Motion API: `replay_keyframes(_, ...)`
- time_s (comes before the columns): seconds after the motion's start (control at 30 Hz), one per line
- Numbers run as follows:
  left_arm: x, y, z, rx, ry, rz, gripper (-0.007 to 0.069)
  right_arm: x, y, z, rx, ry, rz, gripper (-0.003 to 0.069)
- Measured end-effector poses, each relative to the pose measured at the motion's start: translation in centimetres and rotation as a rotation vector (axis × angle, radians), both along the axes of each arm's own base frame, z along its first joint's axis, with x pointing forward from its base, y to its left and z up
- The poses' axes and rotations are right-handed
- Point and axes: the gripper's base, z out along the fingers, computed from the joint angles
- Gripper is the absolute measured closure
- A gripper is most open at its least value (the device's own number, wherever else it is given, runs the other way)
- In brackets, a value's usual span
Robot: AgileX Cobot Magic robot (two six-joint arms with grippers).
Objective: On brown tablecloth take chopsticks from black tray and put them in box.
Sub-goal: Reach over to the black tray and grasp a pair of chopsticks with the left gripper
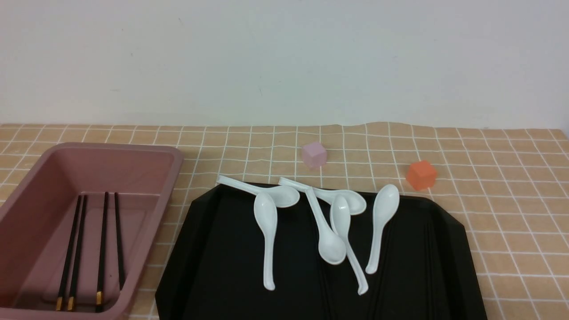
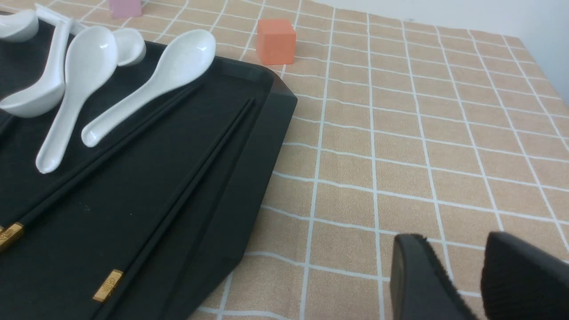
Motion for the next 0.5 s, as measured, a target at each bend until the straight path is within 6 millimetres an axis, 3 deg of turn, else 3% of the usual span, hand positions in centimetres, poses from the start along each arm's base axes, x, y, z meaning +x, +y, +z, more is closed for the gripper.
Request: replay_keyframes(0.5, -0.01, -0.06, 0.01, -0.028, 0.003, 0.002, 0.0582, 0.0, 0.0, 0.0, 0.0, 0.0, 0.0, 0.0419)
